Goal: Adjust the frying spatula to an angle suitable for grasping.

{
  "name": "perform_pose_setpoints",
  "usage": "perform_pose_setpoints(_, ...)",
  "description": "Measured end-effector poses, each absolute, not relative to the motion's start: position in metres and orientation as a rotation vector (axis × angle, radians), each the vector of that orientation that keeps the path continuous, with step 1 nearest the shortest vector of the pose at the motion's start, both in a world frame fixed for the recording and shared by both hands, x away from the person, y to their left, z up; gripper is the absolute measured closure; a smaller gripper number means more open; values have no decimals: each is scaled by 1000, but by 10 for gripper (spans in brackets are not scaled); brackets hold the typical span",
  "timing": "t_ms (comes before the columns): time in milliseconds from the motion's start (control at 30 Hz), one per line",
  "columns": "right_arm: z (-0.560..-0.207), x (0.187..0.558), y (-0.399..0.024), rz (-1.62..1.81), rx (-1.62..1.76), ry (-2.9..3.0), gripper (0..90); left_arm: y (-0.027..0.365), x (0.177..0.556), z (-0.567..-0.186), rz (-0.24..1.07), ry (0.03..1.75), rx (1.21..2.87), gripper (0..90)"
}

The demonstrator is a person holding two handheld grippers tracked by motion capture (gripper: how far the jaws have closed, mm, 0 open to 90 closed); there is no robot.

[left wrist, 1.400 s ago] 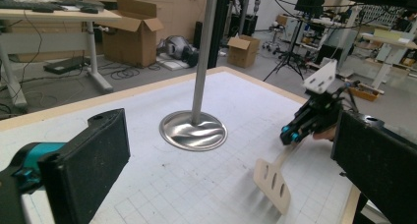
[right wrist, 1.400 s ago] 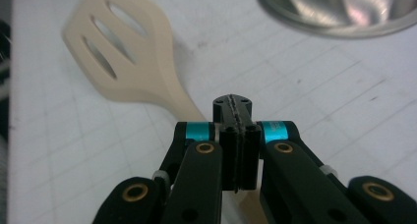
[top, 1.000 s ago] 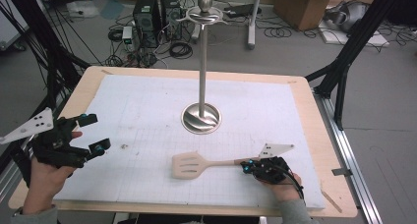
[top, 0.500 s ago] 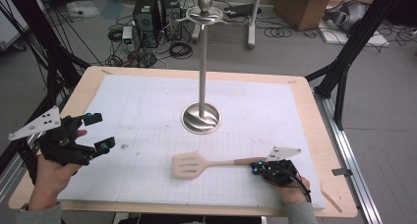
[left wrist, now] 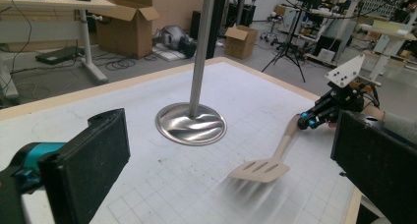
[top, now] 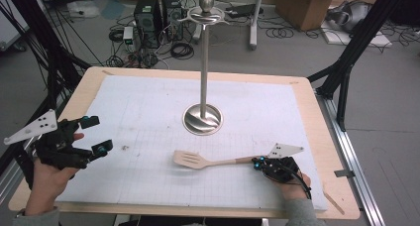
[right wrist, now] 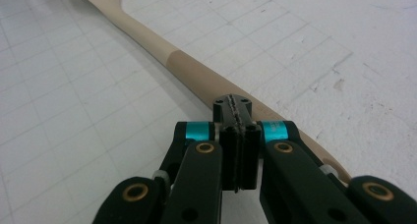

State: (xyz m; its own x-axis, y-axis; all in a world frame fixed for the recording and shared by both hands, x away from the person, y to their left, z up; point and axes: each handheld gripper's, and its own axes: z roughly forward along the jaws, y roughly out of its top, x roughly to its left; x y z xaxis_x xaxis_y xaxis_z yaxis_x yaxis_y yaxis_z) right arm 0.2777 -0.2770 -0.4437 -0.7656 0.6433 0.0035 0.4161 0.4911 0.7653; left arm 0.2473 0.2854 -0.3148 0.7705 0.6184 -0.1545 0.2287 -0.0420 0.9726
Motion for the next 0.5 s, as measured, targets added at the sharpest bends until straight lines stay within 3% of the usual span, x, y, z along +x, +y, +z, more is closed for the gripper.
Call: perform_pose_setpoints(500,-443,288,-273,1108,878,2392,900,284,247,-318,359,699,1631,17)
